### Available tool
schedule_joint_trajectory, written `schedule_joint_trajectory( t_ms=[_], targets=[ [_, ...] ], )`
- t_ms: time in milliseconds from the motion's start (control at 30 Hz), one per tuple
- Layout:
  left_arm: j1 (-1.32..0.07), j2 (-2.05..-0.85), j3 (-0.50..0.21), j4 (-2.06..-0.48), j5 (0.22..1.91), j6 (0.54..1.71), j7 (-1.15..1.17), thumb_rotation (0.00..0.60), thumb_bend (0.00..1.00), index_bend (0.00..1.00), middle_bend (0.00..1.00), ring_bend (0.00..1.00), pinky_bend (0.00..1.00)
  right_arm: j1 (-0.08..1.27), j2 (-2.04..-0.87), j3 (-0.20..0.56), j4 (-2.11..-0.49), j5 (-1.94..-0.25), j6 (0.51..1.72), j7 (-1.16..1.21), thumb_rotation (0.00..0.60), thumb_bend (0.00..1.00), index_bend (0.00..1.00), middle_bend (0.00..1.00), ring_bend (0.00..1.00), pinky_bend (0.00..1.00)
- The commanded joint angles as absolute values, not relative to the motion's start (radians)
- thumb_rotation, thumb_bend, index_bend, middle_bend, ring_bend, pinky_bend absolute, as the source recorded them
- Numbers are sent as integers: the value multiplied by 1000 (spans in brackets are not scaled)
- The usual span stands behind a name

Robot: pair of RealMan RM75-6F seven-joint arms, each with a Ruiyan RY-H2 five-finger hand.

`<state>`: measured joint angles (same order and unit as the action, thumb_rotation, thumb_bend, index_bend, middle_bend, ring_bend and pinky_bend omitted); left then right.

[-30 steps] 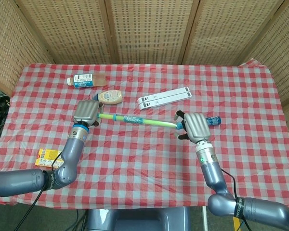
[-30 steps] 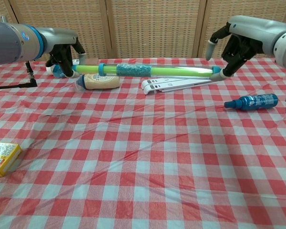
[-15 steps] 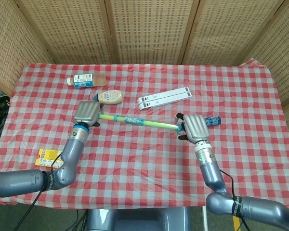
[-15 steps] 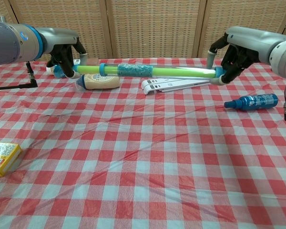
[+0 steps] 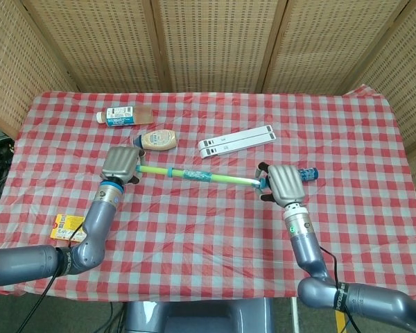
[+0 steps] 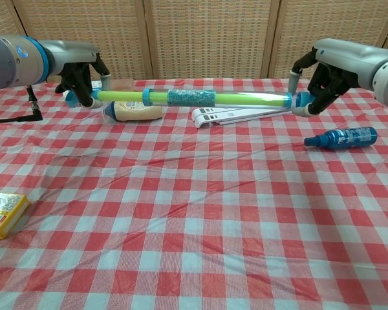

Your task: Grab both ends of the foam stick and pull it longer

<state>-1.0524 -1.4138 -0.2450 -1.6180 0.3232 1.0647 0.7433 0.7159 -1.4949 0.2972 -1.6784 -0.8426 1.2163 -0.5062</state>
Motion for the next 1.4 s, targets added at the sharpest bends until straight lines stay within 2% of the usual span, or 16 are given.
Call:
schedule_joint_trajectory(
  t_ms=[33, 533, 1300, 1367, 1400],
  targets=[
    [-1047, -1411, -239, -1616, 321, 1060, 738, 600, 604, 838, 930, 850, 741, 706, -1491, 291, -1664, -841, 1220, -501, 600, 601, 572, 1000, 1000, 585],
    [-966, -1370, -175, -1577, 354, 1038, 680, 600, 604, 838, 930, 850, 741, 634, -1419, 266, -1644, -848, 1226, -447, 600, 600, 574, 1000, 1000, 585],
    [-897, -1337, -152, -1630, 420, 1093, 657, 600, 604, 839, 930, 850, 741, 586, -1370, 258, -1641, -860, 1225, -426, 600, 595, 576, 1000, 1000, 585],
    [-894, -1343, -151, -1630, 426, 1096, 659, 600, 602, 831, 916, 845, 730, 584, -1370, 256, -1634, -863, 1217, -420, 600, 584, 569, 1000, 1000, 585],
    [-893, -1344, -150, -1630, 427, 1097, 660, 600, 595, 799, 877, 819, 698, 584, -1369, 254, -1631, -867, 1213, -416, 600, 570, 558, 1000, 1000, 583]
  ],
)
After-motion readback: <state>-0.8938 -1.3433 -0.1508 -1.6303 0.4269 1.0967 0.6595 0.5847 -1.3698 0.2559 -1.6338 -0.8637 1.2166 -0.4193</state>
